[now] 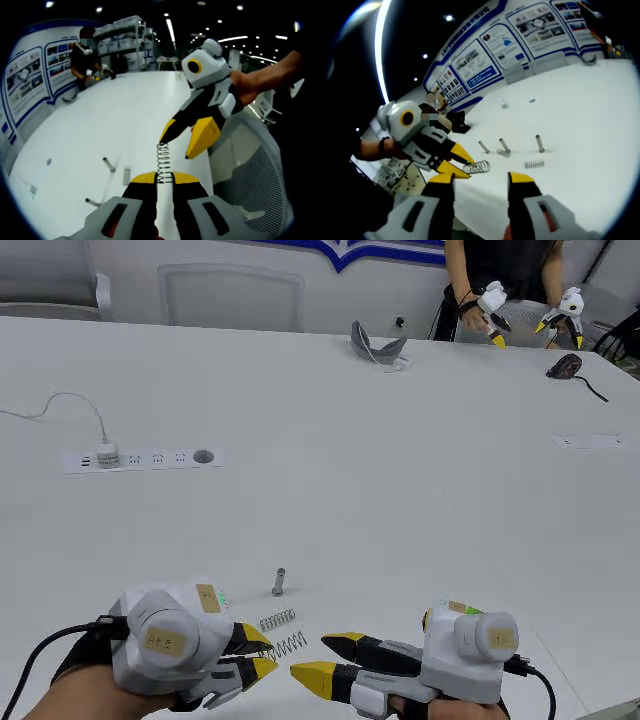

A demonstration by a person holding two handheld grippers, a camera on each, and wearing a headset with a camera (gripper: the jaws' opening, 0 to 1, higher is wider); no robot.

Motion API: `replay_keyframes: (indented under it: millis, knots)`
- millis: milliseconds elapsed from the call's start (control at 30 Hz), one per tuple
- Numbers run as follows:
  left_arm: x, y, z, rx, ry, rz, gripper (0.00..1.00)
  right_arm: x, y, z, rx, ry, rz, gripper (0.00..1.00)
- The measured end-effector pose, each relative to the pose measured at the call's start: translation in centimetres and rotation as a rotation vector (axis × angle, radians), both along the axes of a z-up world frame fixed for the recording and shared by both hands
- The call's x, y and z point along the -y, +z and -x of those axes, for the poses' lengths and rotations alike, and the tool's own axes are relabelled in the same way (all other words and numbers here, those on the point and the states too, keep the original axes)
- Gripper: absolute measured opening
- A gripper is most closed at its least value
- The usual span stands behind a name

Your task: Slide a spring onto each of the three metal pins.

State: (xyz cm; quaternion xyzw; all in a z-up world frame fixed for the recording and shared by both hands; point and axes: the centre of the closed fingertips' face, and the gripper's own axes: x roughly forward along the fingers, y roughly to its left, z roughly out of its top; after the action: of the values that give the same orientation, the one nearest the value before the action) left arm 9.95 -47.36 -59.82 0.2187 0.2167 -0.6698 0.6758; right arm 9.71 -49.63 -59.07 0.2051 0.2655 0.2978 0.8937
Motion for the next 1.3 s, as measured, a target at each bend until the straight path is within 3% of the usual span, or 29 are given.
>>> replay_keyframes:
  millis: [233,400,567,767,833,867,1100,1300]
  knots:
    - [0.3,0.5,0.6,0.018,-0.037,0.000,0.10,-0.8,0.7,-0.3,0.009,0.012,-0.056,0.26]
    - [0.3,0.5,0.7,0.023,-0.050,-0.004,0.10,-0.5,1.0,-0.4,0.025,0.003,-0.064,0.16]
    - [0.3,0.5,0.6,0.024,-0.059,-0.003,0.10,-0.6,1.5,-0.4,0.026,0.016,-0.092,0.14]
    - [0.8,0.7,0.7,-0.006,-0.072,0.014,0.10,-0.8,2.6,-0.4,0.040,0.060,-0.082,0.13]
    - [1.0,0.8,0.7,-0.011,-0.078,0.021,0.09,-1.0,3.1,-0.2,0.052,0.096,-0.063,0.12]
    - [1.2,1.1,0.7,-0.021,-0.083,0.029,0.09,-0.8,3.2,-0.2,0.058,0.122,-0.016,0.12]
    - [2.1,2.0,0.8,-0.022,-0.108,0.060,0.09,-0.6,4.2,-0.2,0.071,0.266,0.131,0.12]
    - [2.6,2.4,1.2,-0.017,-0.133,0.068,0.09,-0.7,4.4,0.3,0.055,0.407,0.251,0.12]
